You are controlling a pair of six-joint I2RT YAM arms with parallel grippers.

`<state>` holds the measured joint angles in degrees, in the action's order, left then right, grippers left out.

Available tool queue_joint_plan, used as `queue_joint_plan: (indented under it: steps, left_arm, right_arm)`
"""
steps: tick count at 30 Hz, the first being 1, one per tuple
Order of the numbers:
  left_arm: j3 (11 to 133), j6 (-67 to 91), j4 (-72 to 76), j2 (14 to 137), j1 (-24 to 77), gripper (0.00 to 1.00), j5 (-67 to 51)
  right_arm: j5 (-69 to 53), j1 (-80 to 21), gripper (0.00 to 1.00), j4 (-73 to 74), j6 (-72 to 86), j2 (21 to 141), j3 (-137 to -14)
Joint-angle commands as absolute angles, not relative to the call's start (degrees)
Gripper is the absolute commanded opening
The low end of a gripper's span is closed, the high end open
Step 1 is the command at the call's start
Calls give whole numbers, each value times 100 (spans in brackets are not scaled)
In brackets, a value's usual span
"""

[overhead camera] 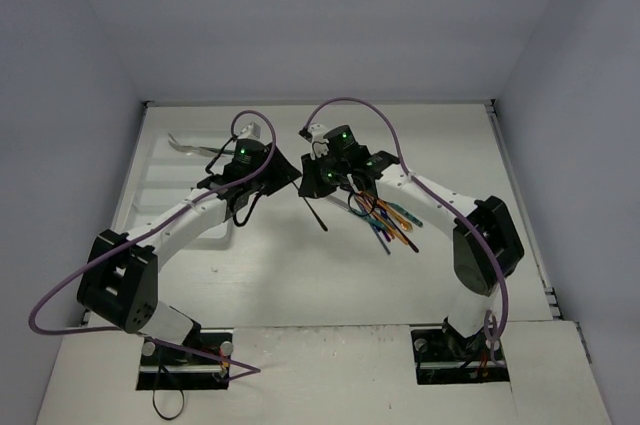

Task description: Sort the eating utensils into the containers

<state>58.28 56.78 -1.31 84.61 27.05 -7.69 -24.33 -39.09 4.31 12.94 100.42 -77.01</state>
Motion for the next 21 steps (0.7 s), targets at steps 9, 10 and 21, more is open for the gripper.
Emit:
queue_joint_plan:
  steps: [9,10,21]
  left_arm:
    - [6152,6082,670,8527,2714,0,-739]
    - [6154,6081,685,8516,2694,0,-703]
    - [6374,6107,893,8549,1101,0,-770]
  right_arm:
    - [-2232,-3950,3,62,1480,9557,-7933]
    - [-2203,-3953,8,62,1484,9559,-7926]
    - [-1807,-3361,59,84,1405,8747,-7315]
